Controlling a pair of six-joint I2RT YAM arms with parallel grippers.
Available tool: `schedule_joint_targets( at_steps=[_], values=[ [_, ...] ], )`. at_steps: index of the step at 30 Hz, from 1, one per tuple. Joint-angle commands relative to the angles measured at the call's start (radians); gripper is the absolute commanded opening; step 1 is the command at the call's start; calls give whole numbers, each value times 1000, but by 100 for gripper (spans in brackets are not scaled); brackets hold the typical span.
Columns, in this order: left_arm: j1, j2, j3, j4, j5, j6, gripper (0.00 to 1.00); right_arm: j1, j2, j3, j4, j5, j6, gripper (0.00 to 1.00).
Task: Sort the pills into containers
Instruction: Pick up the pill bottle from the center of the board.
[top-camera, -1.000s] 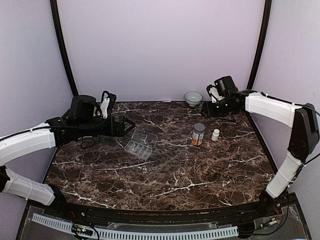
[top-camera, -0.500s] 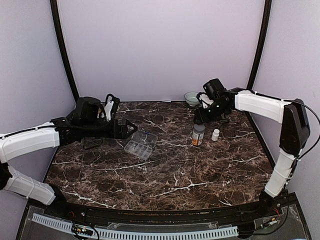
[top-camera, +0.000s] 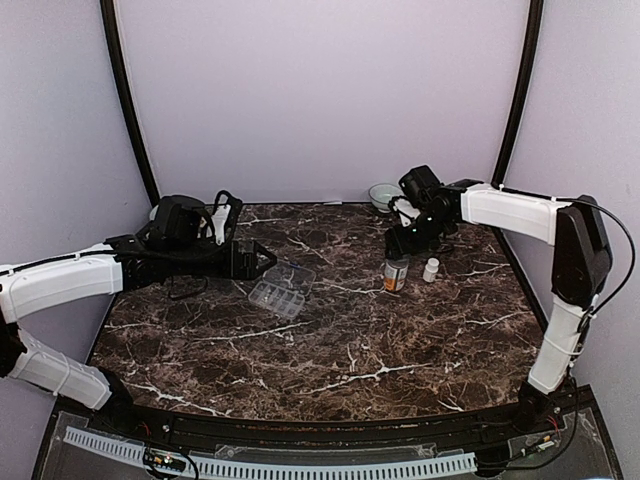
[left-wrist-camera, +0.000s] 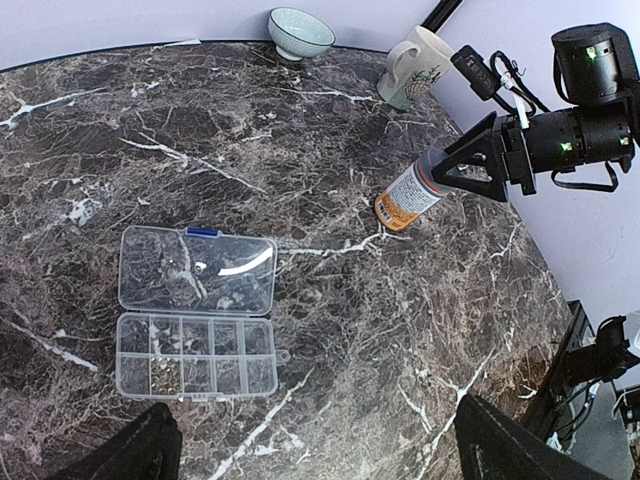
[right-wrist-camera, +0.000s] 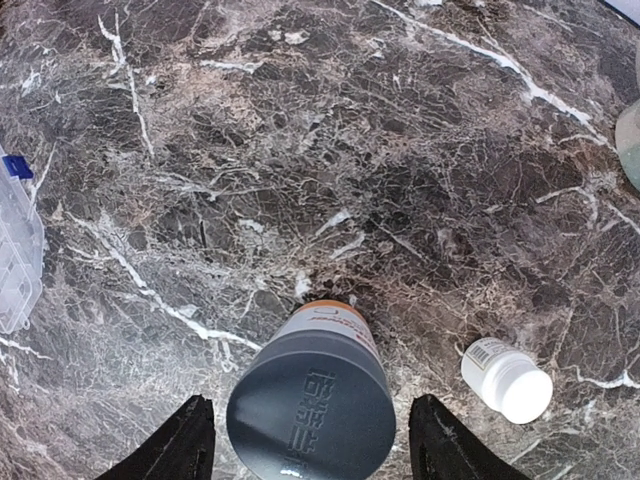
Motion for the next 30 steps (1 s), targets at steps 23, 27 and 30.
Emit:
schedule_joint_targets(
  at_steps=[23,27,30],
  values=[
    [2,-21,2,-1,8,-9,98,11,52,55,-21,-11,-20,60],
    [2,-26,-2,-4,7,-10,98,11,58,56,-21,-16,-21,60],
    [1,-27,-4,-3,8,-13,98,11,68,62,-28,-18,-21,60]
  ],
)
